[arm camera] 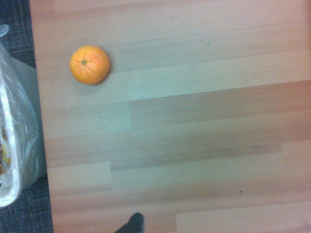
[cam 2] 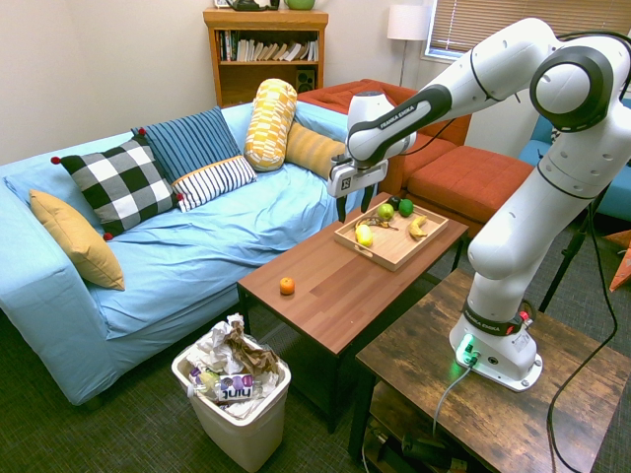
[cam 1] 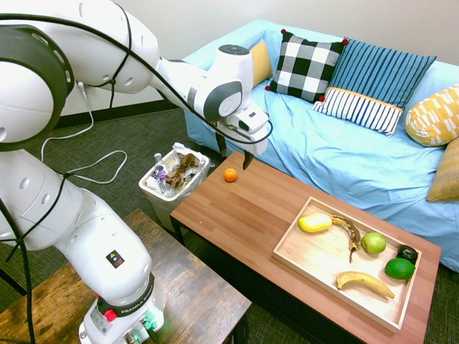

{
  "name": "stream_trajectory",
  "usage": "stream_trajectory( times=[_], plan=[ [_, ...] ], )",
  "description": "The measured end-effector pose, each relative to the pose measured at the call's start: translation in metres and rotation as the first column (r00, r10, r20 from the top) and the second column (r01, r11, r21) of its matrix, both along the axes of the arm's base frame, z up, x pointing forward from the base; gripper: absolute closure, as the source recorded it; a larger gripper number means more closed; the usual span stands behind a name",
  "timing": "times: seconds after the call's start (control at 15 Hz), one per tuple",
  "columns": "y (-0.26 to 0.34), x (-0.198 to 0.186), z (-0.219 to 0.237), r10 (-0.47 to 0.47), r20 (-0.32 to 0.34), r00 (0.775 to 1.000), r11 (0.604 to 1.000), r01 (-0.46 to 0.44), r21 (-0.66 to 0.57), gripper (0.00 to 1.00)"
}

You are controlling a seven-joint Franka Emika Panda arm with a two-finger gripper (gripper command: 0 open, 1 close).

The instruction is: Put the tangerine in the tray

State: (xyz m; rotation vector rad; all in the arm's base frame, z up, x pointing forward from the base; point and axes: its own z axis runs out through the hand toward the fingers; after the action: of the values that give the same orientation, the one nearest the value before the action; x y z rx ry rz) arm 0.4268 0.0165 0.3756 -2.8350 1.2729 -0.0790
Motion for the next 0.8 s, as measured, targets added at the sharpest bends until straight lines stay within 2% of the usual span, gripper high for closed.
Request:
stream_trajectory(
  times=[0.2, 0.4, 0.8],
  plan=[
    [0.004, 0.004, 0.000, 0.021, 0.001, 1.000, 1.000, -0.021, -0.001, 0.00],
    [0.036, 0.022, -0.008, 0.064, -0.004, 0.998, 0.998, -0.064, 0.000, 0.00],
    [0.084, 0.087, -0.088, 0.044, -0.031, 0.999, 0.998, -0.042, 0.046, 0.00]
  ],
)
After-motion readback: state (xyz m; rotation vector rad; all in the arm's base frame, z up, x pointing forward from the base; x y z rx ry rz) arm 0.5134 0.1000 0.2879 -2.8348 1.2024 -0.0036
